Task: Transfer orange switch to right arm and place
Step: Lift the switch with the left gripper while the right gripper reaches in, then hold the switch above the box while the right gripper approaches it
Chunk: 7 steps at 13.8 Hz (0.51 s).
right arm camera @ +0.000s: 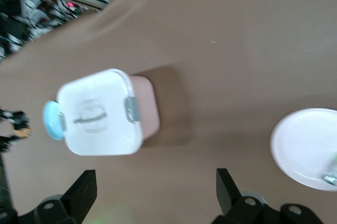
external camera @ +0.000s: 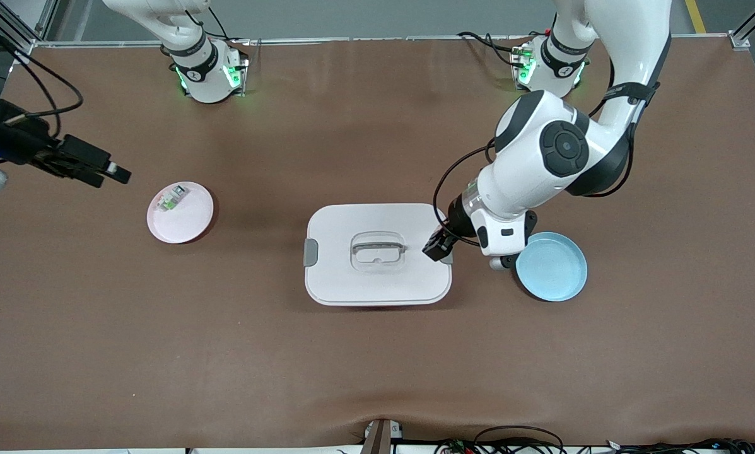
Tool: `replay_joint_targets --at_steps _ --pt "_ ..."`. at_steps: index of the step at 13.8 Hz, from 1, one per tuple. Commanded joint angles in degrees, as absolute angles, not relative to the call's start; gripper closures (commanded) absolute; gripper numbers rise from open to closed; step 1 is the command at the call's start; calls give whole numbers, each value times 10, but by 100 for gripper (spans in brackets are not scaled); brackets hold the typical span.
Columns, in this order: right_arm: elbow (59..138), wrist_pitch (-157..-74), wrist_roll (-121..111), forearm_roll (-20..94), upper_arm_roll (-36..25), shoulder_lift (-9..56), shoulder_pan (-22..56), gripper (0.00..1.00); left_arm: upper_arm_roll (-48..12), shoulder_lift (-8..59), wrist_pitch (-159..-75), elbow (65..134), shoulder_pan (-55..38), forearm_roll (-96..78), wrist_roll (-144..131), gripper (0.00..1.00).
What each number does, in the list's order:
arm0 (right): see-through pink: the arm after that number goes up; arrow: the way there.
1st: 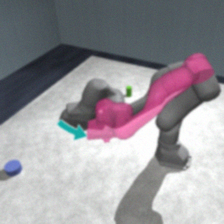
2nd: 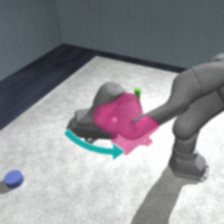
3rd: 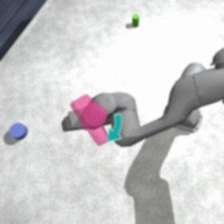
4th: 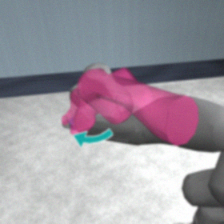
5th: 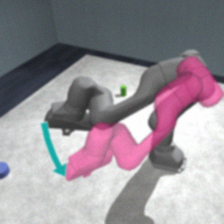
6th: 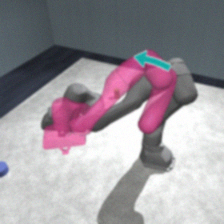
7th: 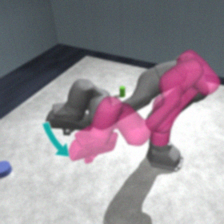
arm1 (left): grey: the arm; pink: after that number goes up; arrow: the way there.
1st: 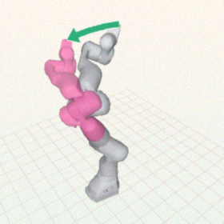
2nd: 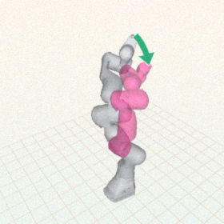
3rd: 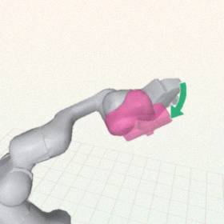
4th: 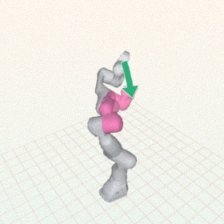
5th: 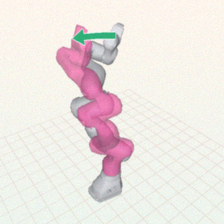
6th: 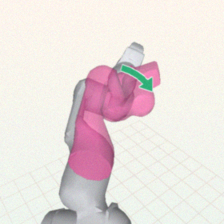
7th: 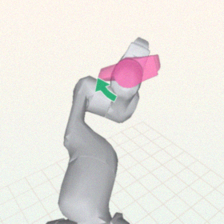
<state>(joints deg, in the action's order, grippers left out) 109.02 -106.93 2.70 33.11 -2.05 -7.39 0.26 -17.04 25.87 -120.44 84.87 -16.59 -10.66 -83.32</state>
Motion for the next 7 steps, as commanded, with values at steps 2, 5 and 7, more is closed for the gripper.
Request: replay_joint_targets --at_steps 2,5,7 --pt "1235 -1252 52 428 -21 -138 97 0 -168 270 -1194 828 -195 -113 -915 100" --pt "1268 -1385 60 486 -21 -131 192 0 -170 272 -1195 805 -211 -114 -982 100" --pt "1274 -1447 60 508 -21 -115 235 0 -170 270 -1195 801 -228 -115 -1015 100"
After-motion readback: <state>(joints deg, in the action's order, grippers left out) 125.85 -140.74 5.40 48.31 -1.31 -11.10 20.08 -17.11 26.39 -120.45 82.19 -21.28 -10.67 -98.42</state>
